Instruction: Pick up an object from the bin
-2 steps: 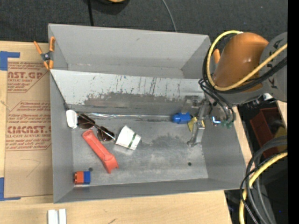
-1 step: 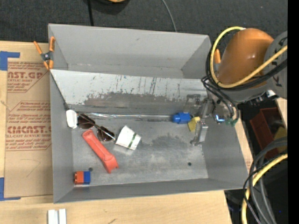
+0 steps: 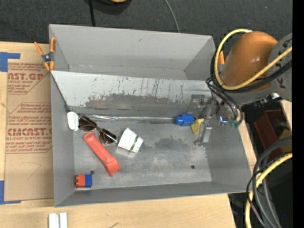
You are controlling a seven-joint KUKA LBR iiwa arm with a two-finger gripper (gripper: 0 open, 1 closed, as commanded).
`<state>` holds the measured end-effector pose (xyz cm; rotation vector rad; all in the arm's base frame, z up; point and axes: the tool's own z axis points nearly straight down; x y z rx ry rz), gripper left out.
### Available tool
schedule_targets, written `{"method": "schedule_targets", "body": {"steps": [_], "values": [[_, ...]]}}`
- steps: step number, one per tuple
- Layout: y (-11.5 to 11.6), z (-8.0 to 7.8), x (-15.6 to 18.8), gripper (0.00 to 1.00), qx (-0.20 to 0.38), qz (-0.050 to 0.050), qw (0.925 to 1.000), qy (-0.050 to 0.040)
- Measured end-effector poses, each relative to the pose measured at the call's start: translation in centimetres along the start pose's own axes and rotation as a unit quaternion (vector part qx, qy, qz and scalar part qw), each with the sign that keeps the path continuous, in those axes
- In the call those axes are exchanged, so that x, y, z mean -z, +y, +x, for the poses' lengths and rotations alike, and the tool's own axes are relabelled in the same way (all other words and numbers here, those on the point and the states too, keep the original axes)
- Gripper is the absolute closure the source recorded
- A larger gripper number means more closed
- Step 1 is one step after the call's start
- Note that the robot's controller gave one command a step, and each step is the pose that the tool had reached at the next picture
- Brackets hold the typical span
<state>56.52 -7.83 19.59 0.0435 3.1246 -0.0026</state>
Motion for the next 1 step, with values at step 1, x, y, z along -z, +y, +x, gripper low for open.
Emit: {"method": "schedule_targets", "body": {"steps": [1], "values": [[-2.11,-1.02,-5.85,0.0,-0.041,-0.001,0.9991,0.009]]}}
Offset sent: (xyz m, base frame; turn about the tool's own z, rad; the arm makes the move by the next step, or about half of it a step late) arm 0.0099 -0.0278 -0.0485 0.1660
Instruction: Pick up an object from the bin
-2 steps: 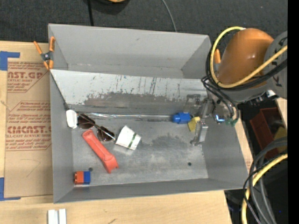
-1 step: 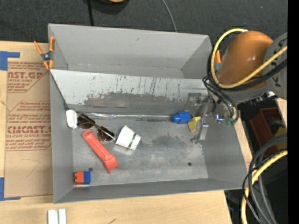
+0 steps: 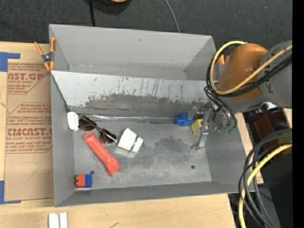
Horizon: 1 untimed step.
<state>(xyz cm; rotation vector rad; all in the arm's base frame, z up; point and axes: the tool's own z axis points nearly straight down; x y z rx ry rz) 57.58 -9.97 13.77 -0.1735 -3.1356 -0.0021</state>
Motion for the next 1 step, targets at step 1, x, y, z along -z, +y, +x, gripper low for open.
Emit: {"method": "schedule_targets", "body": {"steps": [1], "values": [[-0.55,-0.45,-1.42,0.0,-0.008,0.0,1.0,0.0003]]}}
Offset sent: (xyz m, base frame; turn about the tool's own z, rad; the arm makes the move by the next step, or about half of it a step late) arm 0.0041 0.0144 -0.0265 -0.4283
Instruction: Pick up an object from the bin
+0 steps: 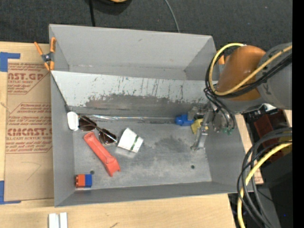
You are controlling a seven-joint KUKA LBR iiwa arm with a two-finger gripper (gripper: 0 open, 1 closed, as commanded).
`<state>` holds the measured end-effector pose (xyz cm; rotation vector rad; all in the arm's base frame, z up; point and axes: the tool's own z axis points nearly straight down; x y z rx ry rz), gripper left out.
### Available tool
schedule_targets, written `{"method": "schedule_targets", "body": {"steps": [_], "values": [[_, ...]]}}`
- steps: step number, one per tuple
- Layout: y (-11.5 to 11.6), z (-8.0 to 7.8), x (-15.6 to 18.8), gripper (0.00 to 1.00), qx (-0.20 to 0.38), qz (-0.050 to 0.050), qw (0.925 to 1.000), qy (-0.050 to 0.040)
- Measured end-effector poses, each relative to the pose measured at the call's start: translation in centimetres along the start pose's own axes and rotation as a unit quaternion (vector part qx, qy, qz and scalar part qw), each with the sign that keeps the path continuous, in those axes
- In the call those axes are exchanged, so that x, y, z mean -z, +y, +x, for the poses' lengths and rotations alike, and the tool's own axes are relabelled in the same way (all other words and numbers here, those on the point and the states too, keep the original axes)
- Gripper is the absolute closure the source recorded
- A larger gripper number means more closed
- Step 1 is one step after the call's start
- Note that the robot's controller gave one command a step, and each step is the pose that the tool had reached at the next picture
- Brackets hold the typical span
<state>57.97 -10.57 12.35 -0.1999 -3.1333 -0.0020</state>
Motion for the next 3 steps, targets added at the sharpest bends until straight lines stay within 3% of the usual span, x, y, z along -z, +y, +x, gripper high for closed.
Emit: {"method": "schedule_targets", "body": {"steps": [1,2,3], "values": [[2.14,0.19,-1.26,1.0,0.221,0.0,0.9754,-0.0012],[2.12,0.19,-1.26,0.0,0.221,0.0,0.9753,-0.0012],[2.12,0.19,-1.26,0.0,0.221,0.0,0.9754,-0.0012]]}}
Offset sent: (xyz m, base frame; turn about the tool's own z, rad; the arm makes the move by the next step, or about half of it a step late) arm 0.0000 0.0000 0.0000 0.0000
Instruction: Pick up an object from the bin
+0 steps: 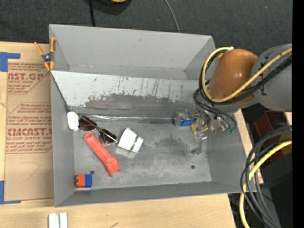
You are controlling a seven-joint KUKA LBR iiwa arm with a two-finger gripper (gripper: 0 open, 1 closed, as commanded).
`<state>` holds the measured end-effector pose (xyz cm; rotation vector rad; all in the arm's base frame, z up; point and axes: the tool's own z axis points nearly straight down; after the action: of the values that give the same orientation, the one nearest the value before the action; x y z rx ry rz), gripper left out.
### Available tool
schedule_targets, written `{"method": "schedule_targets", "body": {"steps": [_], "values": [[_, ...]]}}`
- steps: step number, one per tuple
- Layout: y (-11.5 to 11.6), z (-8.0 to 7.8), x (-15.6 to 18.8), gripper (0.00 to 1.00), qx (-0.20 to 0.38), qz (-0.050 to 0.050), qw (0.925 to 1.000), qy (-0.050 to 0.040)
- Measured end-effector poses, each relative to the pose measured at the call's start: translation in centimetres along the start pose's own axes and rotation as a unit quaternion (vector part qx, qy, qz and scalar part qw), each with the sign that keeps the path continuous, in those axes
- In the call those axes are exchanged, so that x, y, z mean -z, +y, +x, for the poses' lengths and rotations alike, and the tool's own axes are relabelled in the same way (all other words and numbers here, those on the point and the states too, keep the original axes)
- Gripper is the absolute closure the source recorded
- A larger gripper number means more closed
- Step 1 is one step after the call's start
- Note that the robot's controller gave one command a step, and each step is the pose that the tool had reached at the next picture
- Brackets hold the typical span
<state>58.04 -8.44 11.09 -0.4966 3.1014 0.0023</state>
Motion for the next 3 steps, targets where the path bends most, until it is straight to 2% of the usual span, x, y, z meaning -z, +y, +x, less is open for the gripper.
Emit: {"method": "schedule_targets", "body": {"steps": [1,2,3], "values": [[2.5,-0.1,-3.5,0.0,0.01,0.0,1.0,-0.0019],[3.2,-0.2,-4.1,0.0,0.022,-0.001,0.9998,0.0008],[5.8,-1.4,-3.6,0.0,0.0,-0.001,1.0,-0.0022]]}}
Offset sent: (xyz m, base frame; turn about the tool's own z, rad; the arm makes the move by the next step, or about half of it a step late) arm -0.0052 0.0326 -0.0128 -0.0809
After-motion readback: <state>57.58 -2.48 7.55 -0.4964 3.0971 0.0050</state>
